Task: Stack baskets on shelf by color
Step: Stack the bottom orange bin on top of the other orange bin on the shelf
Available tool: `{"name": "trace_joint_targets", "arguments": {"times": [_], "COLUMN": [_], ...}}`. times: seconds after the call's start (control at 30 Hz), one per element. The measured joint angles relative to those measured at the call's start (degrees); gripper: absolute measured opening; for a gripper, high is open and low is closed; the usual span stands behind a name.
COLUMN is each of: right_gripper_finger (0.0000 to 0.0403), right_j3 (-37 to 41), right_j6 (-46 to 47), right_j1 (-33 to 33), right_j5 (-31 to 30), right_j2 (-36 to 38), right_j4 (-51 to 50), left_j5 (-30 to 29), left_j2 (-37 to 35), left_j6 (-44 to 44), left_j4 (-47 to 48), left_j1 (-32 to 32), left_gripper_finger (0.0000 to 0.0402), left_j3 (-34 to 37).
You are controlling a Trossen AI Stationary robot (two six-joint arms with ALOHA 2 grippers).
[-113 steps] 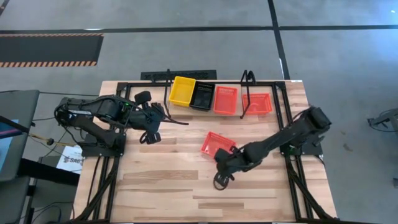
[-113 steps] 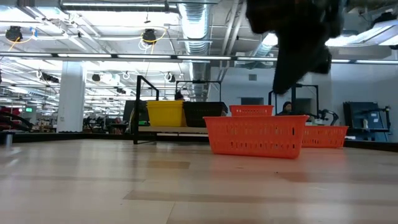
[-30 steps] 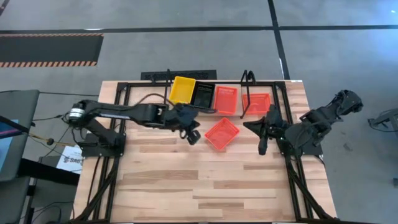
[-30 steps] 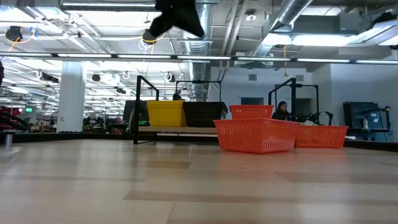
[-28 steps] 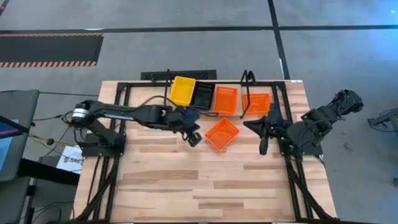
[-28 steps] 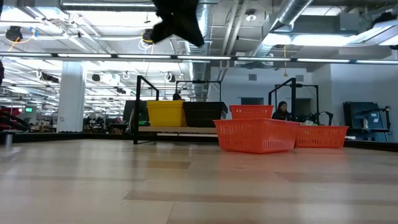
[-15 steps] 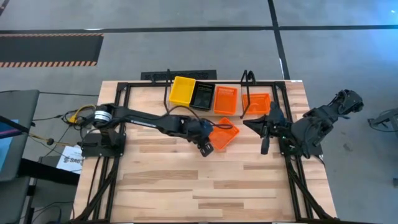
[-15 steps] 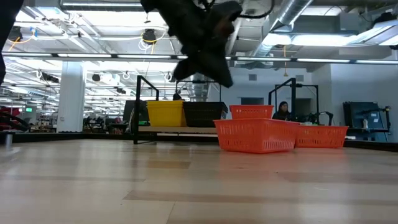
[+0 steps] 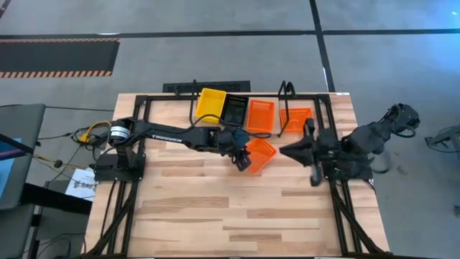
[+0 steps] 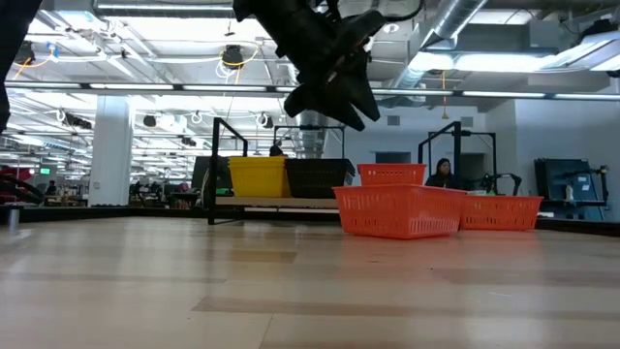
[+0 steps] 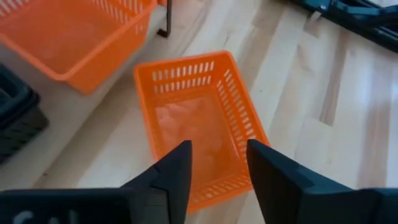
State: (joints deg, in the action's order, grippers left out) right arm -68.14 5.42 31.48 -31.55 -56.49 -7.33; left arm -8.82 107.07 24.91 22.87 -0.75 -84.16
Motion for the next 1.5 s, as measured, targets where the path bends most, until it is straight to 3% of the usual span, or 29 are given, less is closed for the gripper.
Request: {"name": "trace_joint_targets", "arguments": {"times": [0.13, 0.23, 0.5, 0.9, 1.13, 1.5], "right_gripper_finger": [0.0048, 0.0049, 0.0049, 0.0049, 0.0049, 0.0049], "right_j3": [0.0, 0.0, 0.0, 0.0, 0.0, 0.0], "right_j6": [-11.7, -15.3, -16.1, -15.8, -15.8, -15.8], "right_j1": [0.0, 0.6, 2.4, 3.0, 3.7, 3.8], "right_j5": [15.9, 22.1, 22.3, 22.3, 22.3, 22.4], "right_j2": [0.2, 1.7, 5.2, 4.4, 4.4, 4.4], "right_j4": [13.7, 16.7, 14.9, 13.5, 13.5, 13.3], "left_j5": [1.1, 1.0, 1.5, -0.5, 1.7, 2.7], "left_j2": [0.0, 0.0, 3.3, 8.0, 10.2, 10.6], "left_j6": [0.9, 1.0, 3.5, 1.0, 1.0, 0.2], "left_j4": [0.8, 0.8, 4.3, 5.3, 7.2, 6.6], "left_j1": [-0.5, -0.5, -0.5, -1.3, -2.6, -2.5], "left_gripper_finger": [0.0153, 0.0154, 0.0154, 0.0148, 0.0143, 0.017], "left_j3": [0.0, 0.0, 0.0, -2.5, -2.5, -5.4]}}
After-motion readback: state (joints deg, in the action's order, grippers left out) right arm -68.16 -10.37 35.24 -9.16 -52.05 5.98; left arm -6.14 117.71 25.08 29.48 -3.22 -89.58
